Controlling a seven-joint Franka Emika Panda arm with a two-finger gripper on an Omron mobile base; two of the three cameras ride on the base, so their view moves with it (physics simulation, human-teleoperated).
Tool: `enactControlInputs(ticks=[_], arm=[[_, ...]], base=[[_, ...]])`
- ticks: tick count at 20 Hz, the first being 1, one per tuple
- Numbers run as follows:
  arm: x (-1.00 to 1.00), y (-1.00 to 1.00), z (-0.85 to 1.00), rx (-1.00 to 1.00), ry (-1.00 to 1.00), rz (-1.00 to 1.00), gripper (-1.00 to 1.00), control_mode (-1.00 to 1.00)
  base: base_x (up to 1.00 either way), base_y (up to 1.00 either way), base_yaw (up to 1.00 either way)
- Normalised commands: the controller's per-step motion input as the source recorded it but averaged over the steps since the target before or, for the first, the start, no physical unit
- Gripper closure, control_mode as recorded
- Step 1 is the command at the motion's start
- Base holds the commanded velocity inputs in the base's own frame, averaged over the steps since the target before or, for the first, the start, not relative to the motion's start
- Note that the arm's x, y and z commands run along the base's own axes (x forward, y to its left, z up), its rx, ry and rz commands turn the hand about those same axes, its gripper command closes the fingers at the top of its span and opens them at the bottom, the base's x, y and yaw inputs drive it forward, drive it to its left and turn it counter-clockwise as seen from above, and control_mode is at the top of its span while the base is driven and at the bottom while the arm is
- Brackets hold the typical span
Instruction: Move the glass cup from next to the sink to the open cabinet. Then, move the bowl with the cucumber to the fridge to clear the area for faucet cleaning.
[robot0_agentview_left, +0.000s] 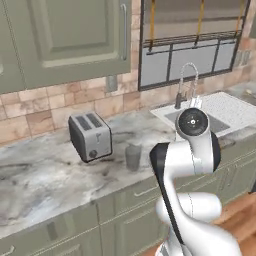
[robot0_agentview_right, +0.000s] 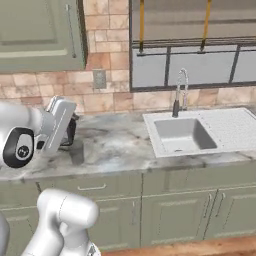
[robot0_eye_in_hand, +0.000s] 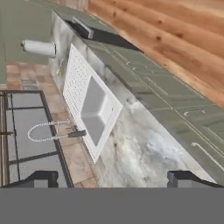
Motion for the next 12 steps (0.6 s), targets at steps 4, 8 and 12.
enactControlInputs(ticks=[4, 8, 12], arm=[[0.00, 0.00, 0.00, 0.00, 0.00, 0.00, -1.00, 1.00], [0.00, 0.00, 0.00, 0.00, 0.00, 0.00, -1.00, 1.00], [0.00, 0.00, 0.00, 0.00, 0.00, 0.00, -1.00, 1.00]], base=[[0.26, 0.00, 0.77], [0.21, -0.12, 0.73], [0.18, -0.27, 0.45]])
